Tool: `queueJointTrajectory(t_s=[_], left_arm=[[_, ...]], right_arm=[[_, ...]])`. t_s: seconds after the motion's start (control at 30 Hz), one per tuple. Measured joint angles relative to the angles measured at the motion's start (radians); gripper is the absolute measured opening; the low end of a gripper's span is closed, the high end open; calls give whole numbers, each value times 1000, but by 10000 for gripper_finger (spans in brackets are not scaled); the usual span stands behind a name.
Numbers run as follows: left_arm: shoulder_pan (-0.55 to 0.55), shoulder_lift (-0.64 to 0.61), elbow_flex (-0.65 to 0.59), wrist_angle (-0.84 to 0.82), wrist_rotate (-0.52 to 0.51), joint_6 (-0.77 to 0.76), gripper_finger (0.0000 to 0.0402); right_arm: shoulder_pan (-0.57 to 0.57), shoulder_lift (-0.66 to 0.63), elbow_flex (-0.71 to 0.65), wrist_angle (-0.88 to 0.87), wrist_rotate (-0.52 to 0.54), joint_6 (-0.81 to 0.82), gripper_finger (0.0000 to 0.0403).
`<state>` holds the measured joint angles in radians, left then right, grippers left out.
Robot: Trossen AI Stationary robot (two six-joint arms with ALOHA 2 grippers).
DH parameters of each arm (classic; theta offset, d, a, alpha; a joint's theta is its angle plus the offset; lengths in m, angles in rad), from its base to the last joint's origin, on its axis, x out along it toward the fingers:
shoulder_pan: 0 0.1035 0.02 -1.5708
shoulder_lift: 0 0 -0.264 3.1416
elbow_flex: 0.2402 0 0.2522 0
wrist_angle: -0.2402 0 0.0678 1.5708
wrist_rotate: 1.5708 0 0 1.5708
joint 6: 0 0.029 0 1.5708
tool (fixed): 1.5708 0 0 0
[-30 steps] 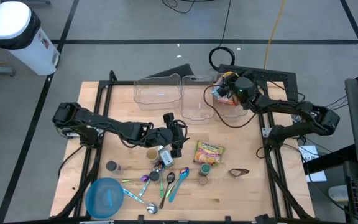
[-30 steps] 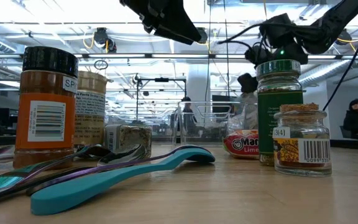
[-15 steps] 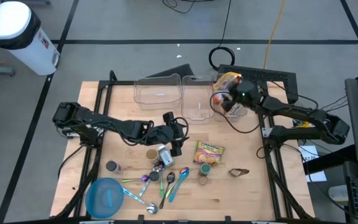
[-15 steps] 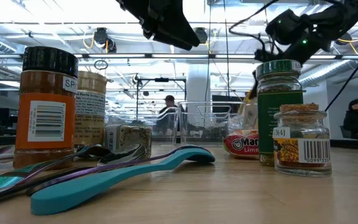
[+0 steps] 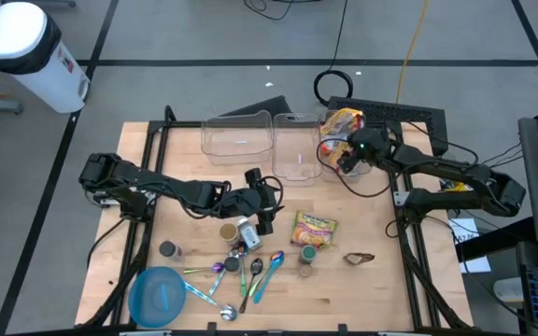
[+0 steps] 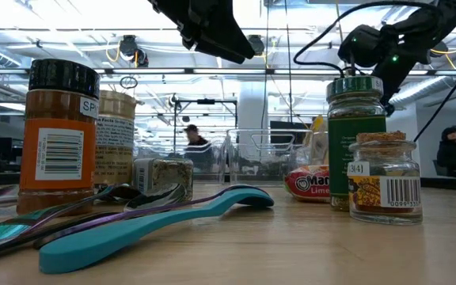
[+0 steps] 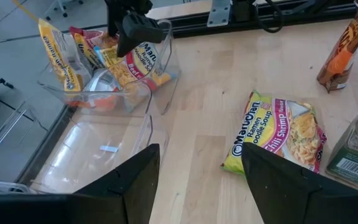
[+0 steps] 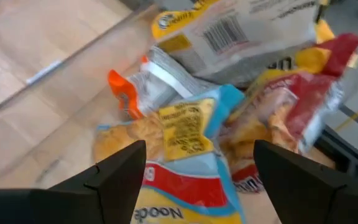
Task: Pick & Place Food Item
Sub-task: Adjust the blue noodle pack in the right transparent bin
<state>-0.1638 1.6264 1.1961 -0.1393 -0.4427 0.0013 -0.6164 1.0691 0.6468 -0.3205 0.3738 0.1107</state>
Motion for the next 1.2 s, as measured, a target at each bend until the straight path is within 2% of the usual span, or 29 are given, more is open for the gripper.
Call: queueJointTrajectory(t_s=[0.17, 0.27, 0.37, 0.47, 0.73, 0.9, 1.07, 1.2], left_arm=[[0, 0, 0, -9, 0, 0, 232], [0, 0, 0, -9, 0, -1, 232], [0, 0, 0, -9, 0, -5, 232], [0, 0, 0, -9, 0, -5, 232], [0, 0, 0, -14, 0, -6, 234], [0, 0, 0, -15, 0, -6, 234], [0, 0, 0, -15, 0, -6, 234], [0, 0, 0, -15, -1, -6, 235]], right_arm=[[-25, 0, 0, -54, 11, 11, 280], [-46, 1, 0, -86, -48, 23, 259], [-59, 1, 0, -93, -117, 28, 227], [-67, 1, 0, -90, -138, 27, 189], [-72, 1, 0, -75, -140, -12, 79], [-67, 1, 0, -23, -141, -125, 9], [-27, -8, 0, 89, -132, -276, 8], [16, -18, 0, 222, -53, -463, 2]])
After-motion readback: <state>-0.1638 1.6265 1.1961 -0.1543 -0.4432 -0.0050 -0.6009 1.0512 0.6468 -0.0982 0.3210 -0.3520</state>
